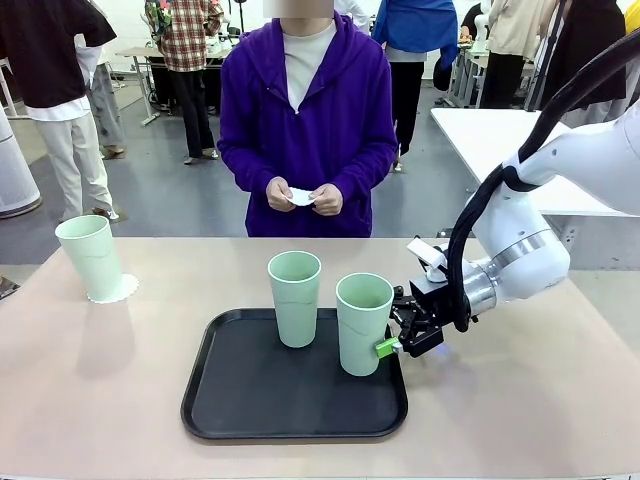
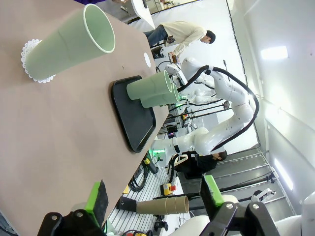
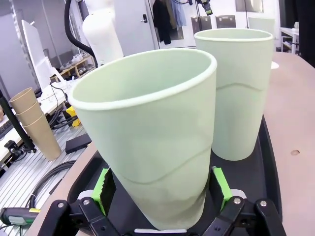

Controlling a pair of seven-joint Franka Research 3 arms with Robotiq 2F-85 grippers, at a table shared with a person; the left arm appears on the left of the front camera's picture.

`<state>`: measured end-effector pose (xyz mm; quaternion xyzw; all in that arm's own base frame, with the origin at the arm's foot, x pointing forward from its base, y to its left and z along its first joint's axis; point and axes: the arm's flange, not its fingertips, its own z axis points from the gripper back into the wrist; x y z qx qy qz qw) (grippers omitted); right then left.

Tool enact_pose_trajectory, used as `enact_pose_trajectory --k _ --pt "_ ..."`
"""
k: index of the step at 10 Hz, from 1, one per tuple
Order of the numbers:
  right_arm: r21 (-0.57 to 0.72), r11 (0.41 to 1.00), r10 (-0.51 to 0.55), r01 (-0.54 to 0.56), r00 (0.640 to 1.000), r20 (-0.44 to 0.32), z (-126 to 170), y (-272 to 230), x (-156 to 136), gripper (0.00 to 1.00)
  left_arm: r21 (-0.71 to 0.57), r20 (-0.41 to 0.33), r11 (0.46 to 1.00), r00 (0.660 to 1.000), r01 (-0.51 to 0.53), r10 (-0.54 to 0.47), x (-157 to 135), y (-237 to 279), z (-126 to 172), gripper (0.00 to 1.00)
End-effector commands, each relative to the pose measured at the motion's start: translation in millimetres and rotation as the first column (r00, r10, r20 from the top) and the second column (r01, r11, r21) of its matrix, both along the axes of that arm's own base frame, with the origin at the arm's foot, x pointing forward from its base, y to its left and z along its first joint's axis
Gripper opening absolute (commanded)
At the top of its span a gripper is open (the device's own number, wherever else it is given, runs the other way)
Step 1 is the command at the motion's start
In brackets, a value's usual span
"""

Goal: Place coasters on the table and set cups on them.
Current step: Take one Reusable plastic cup from the Flat Tray and place it on a coaster set by the human.

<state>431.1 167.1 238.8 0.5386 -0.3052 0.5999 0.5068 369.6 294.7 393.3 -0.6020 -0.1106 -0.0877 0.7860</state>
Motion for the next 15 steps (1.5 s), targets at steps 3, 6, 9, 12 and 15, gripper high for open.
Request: enact_pose_trajectory --k 3,6,9,12,15 --pt "0.044 0.999 0.018 -0.019 1.000 0.022 -3.9 11.1 3.9 1.00 0.009 -0.004 1.000 1.000 -0.004 0.004 -0.8 0.8 1.9 1.00" --pt "0.054 0.998 0.036 -0.037 0.999 0.018 -3.0 19.1 3.9 1.00 0.009 -0.004 1.000 1.000 -0.004 0.004 -0.8 0.8 1.9 1.00" --pt "0.062 0.997 0.044 -0.046 0.999 0.023 -4.5 26.8 5.0 1.00 0.009 -0.004 1.000 1.000 -0.004 0.004 -0.8 0.8 1.9 1.00" --pt "0.059 0.997 0.043 -0.045 0.998 0.042 -4.3 29.8 6.8 0.56 0.009 -0.004 1.000 1.000 -0.004 0.004 -0.8 0.8 1.9 1.00" --pt "0.065 0.997 0.048 -0.052 0.997 0.054 1.9 27.6 3.6 0.00 0.009 -0.004 1.000 1.000 -0.004 0.004 -0.8 0.8 1.9 1.00"
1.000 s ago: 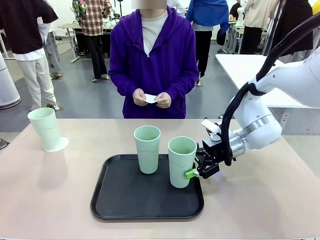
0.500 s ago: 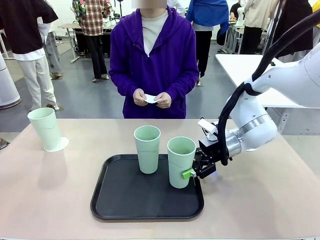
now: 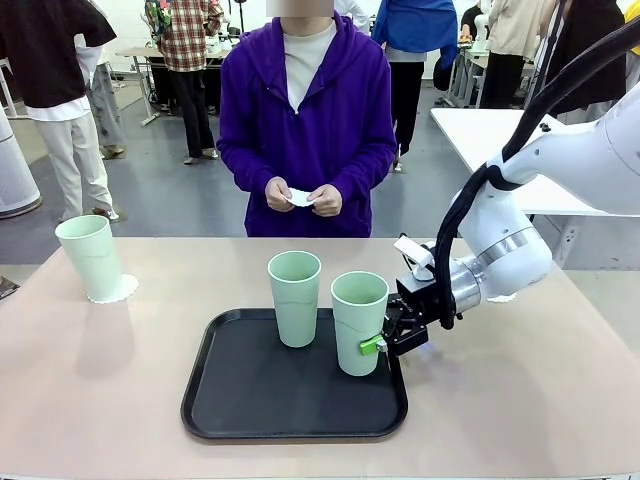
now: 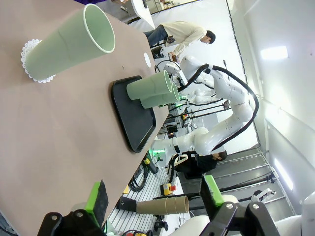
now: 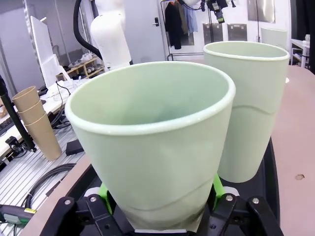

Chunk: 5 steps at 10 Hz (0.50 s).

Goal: Place coasters on the table and set cups on them.
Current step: Take one Reusable plastic cup from the Flat Tray and place it on a coaster set by the human.

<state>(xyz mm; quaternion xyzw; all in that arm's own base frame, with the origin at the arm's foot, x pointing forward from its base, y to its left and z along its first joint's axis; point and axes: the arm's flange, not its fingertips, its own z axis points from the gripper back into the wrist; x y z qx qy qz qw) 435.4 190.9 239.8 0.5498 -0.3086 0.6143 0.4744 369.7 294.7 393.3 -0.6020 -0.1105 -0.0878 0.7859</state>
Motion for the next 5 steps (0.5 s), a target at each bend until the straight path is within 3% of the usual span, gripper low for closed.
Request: enact_pose_trajectory --k 1,2,5 --pt "0.027 0.999 -0.031 0.030 0.999 0.027 11.7 -0.7 -6.1 0.00 0.009 -0.004 1.000 1.000 -0.004 0.004 -0.8 0.8 1.9 1.00" --pt "0.035 0.995 -0.094 0.092 0.995 0.040 39.3 -10.2 -13.6 0.68 0.009 -0.004 1.000 1.000 -0.004 0.004 -0.8 0.8 1.9 1.00" --pt "-0.007 0.964 -0.264 0.267 0.957 0.123 155.4 -50.1 -31.3 0.68 0.009 -0.004 1.000 1.000 -0.004 0.004 -0.8 0.8 1.9 1.00"
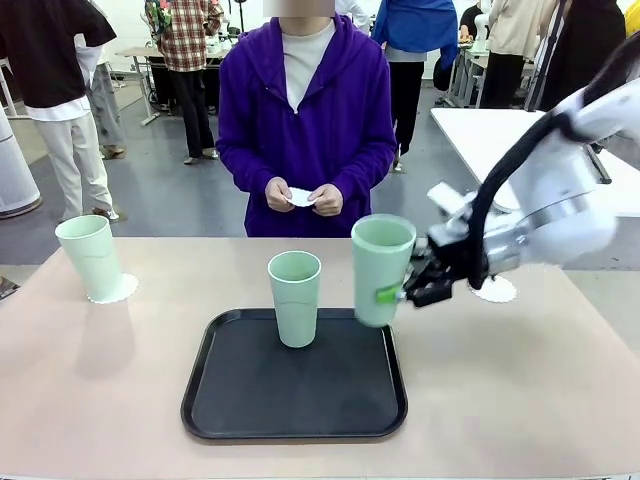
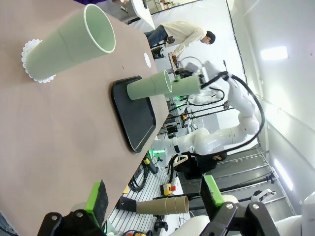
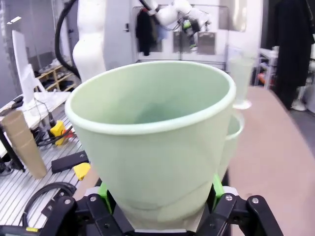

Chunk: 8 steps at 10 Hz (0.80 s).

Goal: Place coasters on the table and set cups on them.
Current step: Take one Reusable plastic cup from the Flat Tray and place it on a coaster set by the human.

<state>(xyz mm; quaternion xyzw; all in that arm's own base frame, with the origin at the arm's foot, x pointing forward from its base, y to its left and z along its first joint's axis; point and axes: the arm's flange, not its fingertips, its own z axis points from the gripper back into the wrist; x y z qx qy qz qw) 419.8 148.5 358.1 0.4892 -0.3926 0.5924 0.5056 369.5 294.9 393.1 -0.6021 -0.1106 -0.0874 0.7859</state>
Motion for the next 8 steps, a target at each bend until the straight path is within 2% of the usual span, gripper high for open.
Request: enact_pose_trajectory --k 1,3,5,6,8 --pt "-0.053 0.991 -0.126 0.125 0.992 -0.002 66.2 -17.1 -12.3 0.68 0.010 -0.003 1.000 1.000 -0.004 0.004 -0.6 0.5 2.1 1.00" --pt "-0.075 0.978 -0.198 0.196 0.980 -0.019 103.2 -27.2 0.3 0.68 0.010 -0.003 1.000 1.000 -0.004 0.004 -0.6 0.5 2.1 1.00" --pt "-0.103 0.967 -0.238 0.234 0.971 -0.025 110.0 -28.4 8.0 0.68 0.010 -0.003 1.000 1.000 -0.004 0.004 -0.6 0.5 2.1 1.00" --pt "-0.053 0.979 -0.199 0.199 0.980 0.009 119.5 -37.0 -3.3 0.68 0.010 -0.003 1.000 1.000 -0.004 0.004 -0.6 0.5 2.1 1.00" --pt "-0.053 0.979 -0.199 0.199 0.980 0.009 119.5 -37.0 -3.3 0.68 0.010 -0.003 1.000 1.000 -0.004 0.004 -0.6 0.5 2.1 1.00"
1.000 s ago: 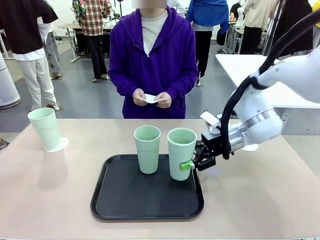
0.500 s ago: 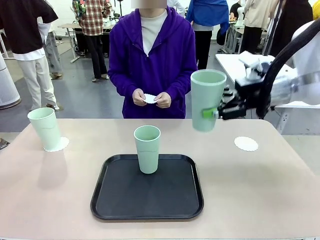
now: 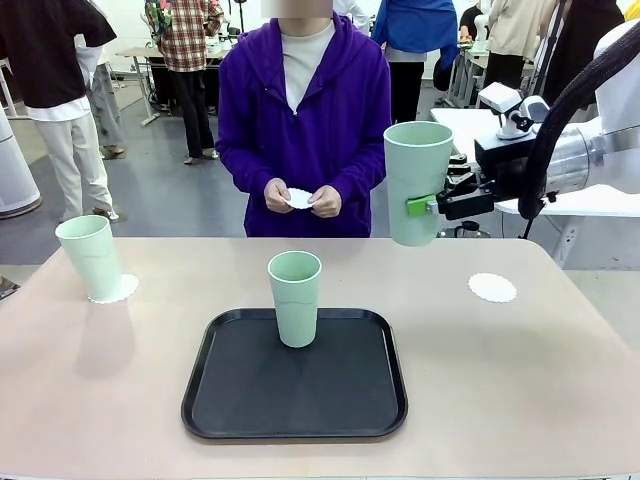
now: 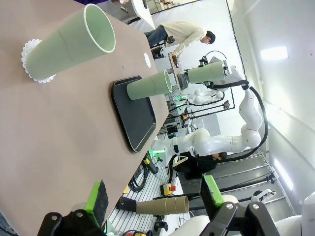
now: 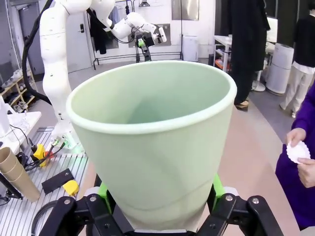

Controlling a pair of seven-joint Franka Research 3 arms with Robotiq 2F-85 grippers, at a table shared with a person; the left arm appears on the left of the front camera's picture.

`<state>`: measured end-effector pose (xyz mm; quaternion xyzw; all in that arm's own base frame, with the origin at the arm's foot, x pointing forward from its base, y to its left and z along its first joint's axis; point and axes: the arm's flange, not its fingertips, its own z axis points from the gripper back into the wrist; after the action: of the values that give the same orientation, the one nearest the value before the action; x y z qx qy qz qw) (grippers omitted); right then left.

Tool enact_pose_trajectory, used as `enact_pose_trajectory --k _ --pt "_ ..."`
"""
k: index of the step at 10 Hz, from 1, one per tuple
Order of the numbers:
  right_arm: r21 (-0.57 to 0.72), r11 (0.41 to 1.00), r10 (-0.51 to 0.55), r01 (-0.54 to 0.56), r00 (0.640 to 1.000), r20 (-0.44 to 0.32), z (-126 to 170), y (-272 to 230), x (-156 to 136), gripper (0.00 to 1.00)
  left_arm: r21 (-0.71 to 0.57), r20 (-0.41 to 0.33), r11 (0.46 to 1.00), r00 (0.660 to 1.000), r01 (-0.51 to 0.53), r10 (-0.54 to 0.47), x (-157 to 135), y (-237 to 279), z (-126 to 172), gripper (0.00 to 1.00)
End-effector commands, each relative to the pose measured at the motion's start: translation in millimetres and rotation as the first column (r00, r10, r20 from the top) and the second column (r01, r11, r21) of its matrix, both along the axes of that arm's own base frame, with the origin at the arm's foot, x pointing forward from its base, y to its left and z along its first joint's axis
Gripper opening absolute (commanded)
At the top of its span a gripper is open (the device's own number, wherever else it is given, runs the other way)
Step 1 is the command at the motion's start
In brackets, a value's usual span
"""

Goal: Place coasters on the table and set cups on them.
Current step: Take one Reusable plastic cup from the Flat Tray and place it on a coaster set by the human.

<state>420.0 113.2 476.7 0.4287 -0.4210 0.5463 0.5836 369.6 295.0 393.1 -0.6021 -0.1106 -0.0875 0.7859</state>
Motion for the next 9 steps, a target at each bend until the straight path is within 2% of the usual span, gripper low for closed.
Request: enact_pose_trajectory --k 1,2,3,5,7,9 --pt "-0.002 1.000 -0.005 0.005 1.000 0.000 -0.3 -0.5 0.6 0.85 0.010 -0.003 1.000 1.000 -0.004 0.004 -0.7 0.5 2.1 1.00" --pt "0.009 1.000 -0.004 0.004 1.000 -0.010 -6.9 -23.7 22.1 0.85 0.010 -0.003 1.000 1.000 -0.004 0.004 -0.7 0.5 2.1 1.00" --pt "0.031 0.996 -0.085 0.085 0.996 -0.022 -14.2 -66.6 50.7 0.85 0.010 -0.003 1.000 1.000 -0.004 0.004 -0.7 0.5 2.1 1.00" --pt "0.036 0.976 -0.212 0.214 0.976 -0.042 -32.1 -144.0 77.4 0.85 0.010 -0.003 1.000 1.000 -0.004 0.004 -0.7 0.5 2.1 1.00" --pt "0.063 0.957 -0.278 0.282 0.958 -0.071 -49.2 -205.0 84.2 0.85 0.010 -0.003 1.000 1.000 -0.004 0.004 -0.7 0.5 2.1 1.00" --pt "0.094 0.942 -0.316 0.323 0.945 -0.082 -59.9 -234.4 90.0 0.85 0.010 -0.003 1.000 1.000 -0.004 0.004 -0.7 0.5 2.1 1.00"
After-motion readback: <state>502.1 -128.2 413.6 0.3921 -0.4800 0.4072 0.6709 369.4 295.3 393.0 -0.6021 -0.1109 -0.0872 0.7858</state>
